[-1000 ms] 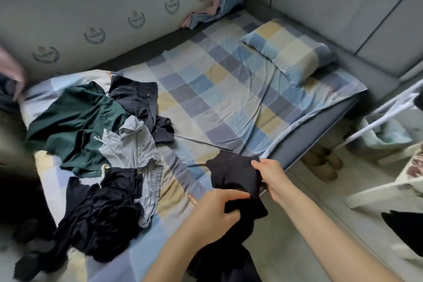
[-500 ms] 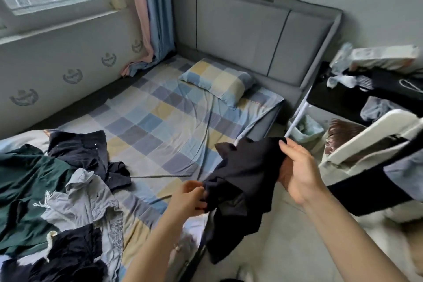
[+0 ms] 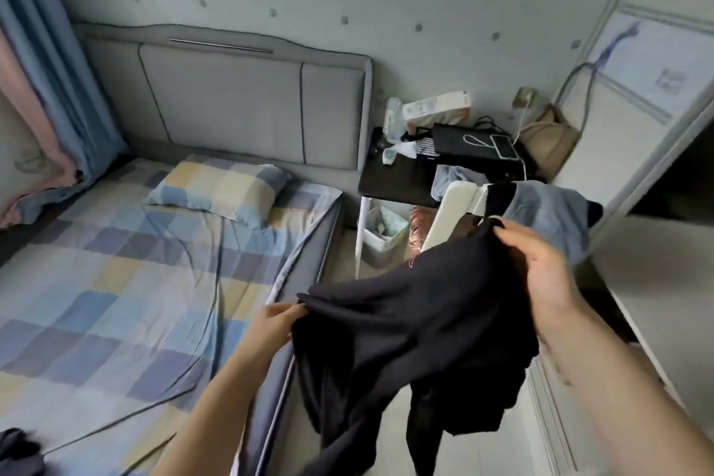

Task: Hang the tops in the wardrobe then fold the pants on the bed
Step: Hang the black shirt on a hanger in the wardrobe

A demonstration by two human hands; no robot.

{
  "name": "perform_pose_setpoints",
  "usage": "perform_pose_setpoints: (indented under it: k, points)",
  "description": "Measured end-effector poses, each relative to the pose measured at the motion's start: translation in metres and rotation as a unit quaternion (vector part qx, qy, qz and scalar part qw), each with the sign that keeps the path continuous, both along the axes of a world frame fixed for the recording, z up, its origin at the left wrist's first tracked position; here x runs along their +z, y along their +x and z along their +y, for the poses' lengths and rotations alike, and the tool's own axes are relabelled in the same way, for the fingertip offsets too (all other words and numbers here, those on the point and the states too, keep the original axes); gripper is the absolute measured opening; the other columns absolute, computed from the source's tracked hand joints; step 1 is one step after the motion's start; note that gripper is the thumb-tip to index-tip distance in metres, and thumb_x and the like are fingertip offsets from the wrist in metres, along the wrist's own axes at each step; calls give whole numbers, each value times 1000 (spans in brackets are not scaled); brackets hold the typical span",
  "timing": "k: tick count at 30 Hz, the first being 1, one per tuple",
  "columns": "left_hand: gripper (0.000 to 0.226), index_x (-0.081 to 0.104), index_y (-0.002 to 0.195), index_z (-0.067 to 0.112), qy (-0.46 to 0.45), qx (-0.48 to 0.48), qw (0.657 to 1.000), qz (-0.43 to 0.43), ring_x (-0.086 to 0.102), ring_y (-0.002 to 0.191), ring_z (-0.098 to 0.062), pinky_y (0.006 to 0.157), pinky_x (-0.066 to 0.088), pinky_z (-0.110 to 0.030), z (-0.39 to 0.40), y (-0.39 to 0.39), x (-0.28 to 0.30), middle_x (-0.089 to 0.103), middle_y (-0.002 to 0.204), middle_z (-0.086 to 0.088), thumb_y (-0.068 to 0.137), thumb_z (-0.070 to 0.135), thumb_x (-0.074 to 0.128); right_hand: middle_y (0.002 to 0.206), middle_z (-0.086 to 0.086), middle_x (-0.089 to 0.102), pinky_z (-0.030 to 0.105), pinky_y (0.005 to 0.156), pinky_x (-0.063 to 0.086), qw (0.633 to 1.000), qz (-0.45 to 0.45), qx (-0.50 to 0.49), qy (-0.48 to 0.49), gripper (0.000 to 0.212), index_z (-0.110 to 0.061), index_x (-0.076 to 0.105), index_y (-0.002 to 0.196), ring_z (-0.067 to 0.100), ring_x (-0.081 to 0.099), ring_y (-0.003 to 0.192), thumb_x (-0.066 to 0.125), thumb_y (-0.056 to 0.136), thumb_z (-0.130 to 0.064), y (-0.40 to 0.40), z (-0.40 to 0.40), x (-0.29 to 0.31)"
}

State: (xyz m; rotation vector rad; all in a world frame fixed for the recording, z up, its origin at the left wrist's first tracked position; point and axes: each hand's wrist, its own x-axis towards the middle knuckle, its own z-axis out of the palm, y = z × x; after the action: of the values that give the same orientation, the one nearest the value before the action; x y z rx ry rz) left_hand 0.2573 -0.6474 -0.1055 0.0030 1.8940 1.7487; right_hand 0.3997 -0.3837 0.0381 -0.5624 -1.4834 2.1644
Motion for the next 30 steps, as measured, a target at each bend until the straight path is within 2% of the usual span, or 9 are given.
perform_pose_setpoints:
  k: [2,4,7,9,16,20,24,27,30]
  points:
    - [21,69,83,0,69,11,997,-14,64,67,-16,58,49,-22,25,-6,18,66,77,-13,92,17,62,76,-7,73,14,63,51,998,-13,-16,55,22,-17,73,82,5,69,74,54,89,-8,9,41,0]
    - [22,71,86,2,96,1,995,13,67,67,-18,54,50,-21,45,-15,41,69,78,-15,89,23,65,62,-10,68,13,55,45,974,-66,-53,208,22,-16,69,78,4,67,67,54,91,-5,17,80,-5]
    - [27,72,90,7,109,-45,992,52,69,75,-20,57,53,-20,72,-24,75,71,82,-12,83,33,69,62,-6,59,30,67,43,870,-170,-58,460,26,-21,62,73,20,56,67,53,96,-15,28,134,-27]
    - [25,70,84,13,118,-67,989,63,67,69,-17,55,50,-19,88,-26,92,67,76,-8,80,37,72,78,0,66,36,76,46,815,-222,-115,522,16,-18,66,89,25,59,80,52,96,-22,31,161,-39]
    - [18,73,82,15,55,-68,983,161,66,67,-13,54,52,-17,174,-25,123,69,74,-7,91,29,65,81,-2,62,34,76,43,861,-190,-101,460,15,-17,61,86,18,56,81,50,96,-14,39,219,-49]
    - [34,73,80,12,-73,-129,983,109,63,52,-8,45,45,-15,217,-29,119,67,60,2,93,40,60,74,0,52,29,67,37,936,-102,-83,327,19,-17,60,84,12,49,72,50,94,-29,43,238,-33]
    - [31,68,82,10,-259,-321,905,104,54,55,-8,53,42,-17,262,-21,74,59,68,1,98,34,56,83,-10,69,18,76,48,983,14,-95,158,25,-26,73,84,3,64,84,52,94,-16,32,255,-10]
    - [26,65,108,16,-288,-412,863,51,54,53,-11,45,44,-20,298,-12,43,59,79,-3,94,38,59,76,-7,69,15,68,50,988,74,-61,120,33,-23,73,76,4,65,76,48,94,-9,22,263,16]
    - [40,44,125,33,-254,-444,859,30,62,59,-14,52,53,-26,346,-7,29,64,95,-2,91,26,63,74,-1,67,17,66,51,986,110,-65,107,36,-19,69,73,8,65,73,45,96,-5,10,274,42]
